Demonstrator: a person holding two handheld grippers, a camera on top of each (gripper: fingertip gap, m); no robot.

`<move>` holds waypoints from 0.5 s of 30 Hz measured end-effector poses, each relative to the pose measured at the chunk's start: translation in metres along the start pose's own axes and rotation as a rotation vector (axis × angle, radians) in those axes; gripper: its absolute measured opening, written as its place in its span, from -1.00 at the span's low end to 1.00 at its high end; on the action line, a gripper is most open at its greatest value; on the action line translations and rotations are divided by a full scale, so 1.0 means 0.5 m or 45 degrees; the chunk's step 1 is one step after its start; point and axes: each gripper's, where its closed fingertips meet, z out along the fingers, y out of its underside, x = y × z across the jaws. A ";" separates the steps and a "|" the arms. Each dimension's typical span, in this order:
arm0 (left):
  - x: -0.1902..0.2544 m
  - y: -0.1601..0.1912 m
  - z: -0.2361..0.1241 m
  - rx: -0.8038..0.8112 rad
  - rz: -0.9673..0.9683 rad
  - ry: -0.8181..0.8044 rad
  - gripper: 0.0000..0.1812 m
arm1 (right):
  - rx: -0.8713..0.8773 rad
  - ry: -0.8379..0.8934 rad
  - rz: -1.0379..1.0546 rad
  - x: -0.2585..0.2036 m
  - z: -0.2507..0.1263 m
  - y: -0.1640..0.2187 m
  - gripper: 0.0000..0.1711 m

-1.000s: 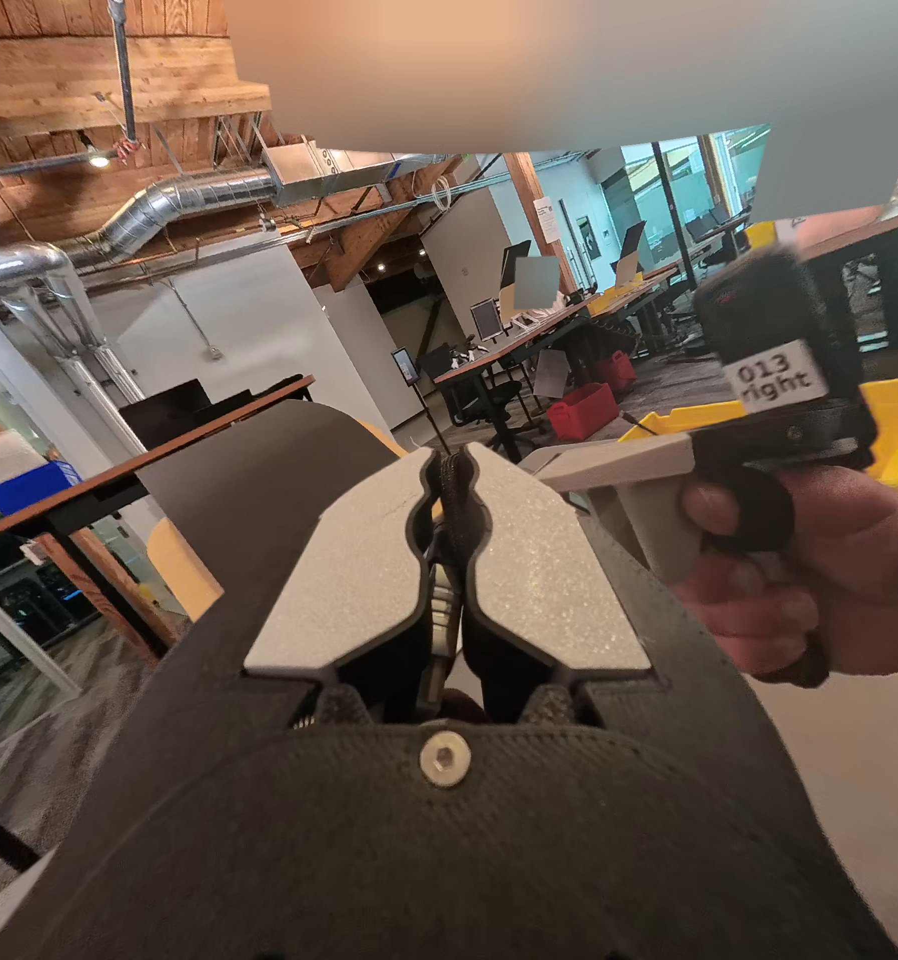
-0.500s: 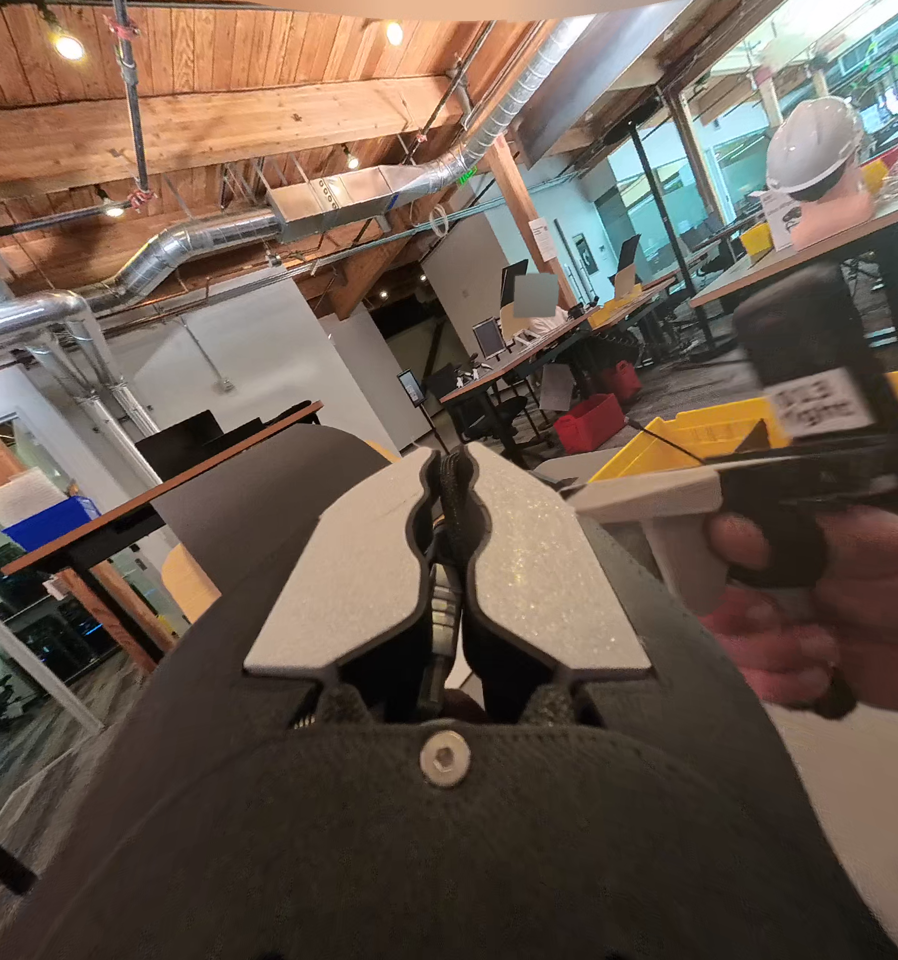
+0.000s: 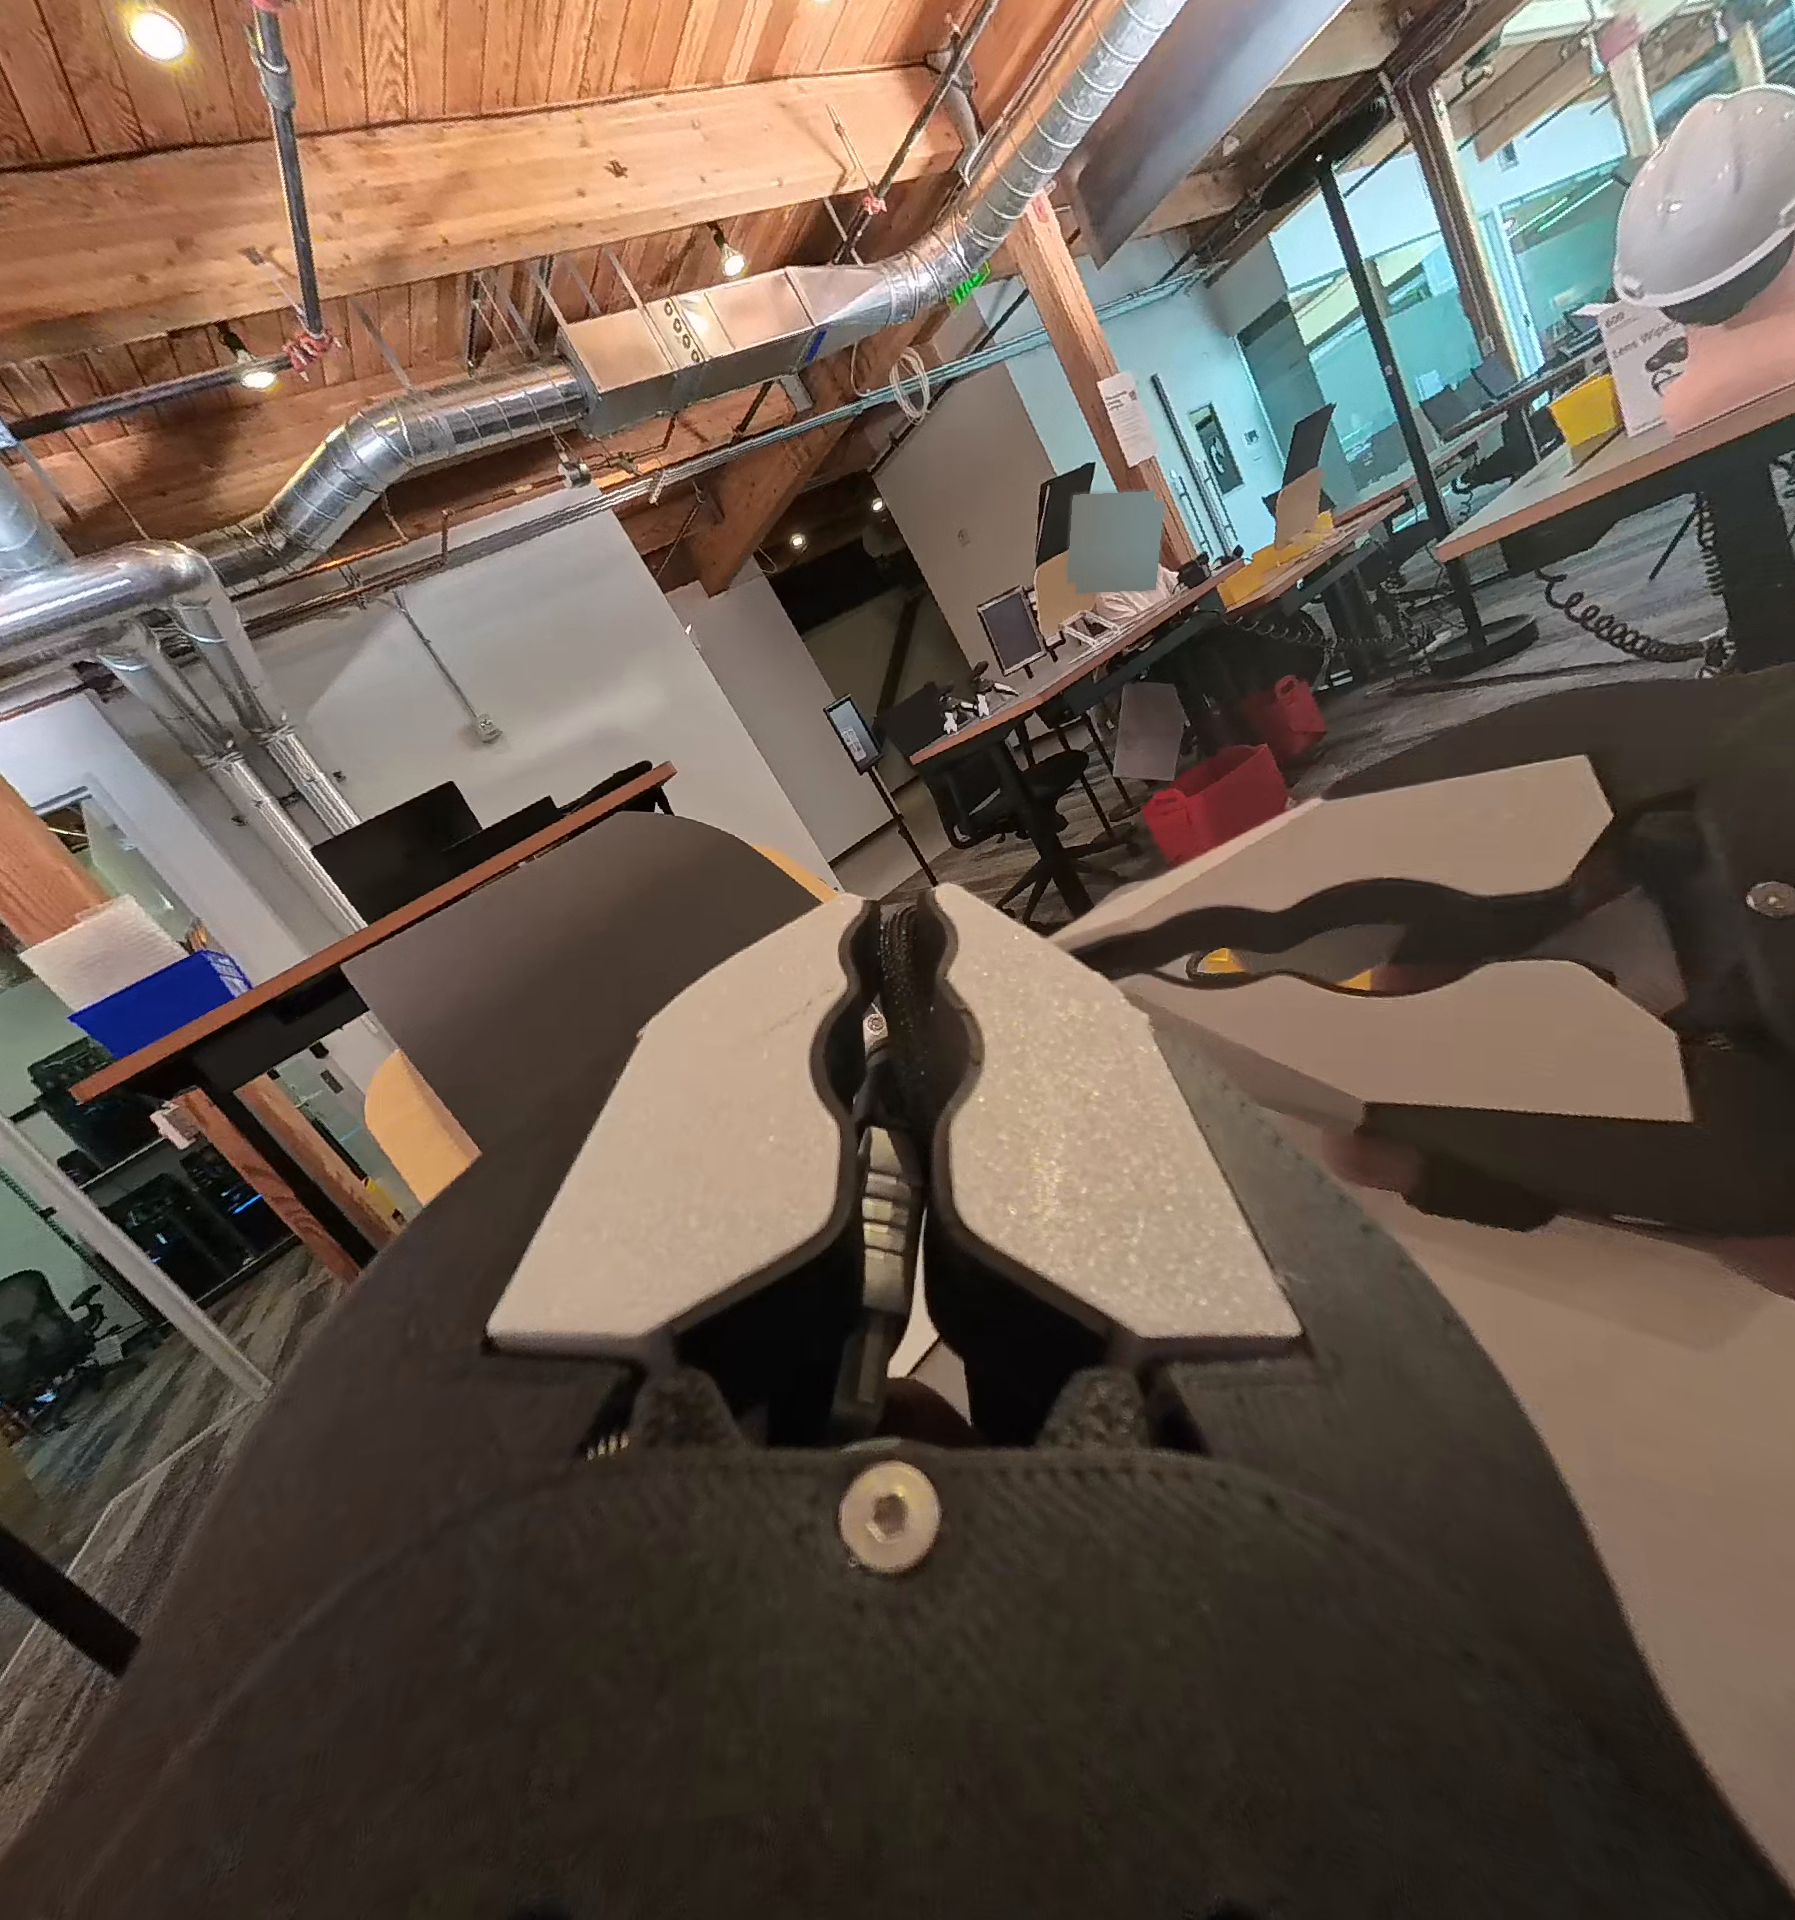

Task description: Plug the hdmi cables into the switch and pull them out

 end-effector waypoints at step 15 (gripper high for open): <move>-0.015 0.002 0.001 -0.005 -0.004 -0.025 -0.94 | 0.032 -0.123 0.384 0.009 -0.010 0.010 -1.00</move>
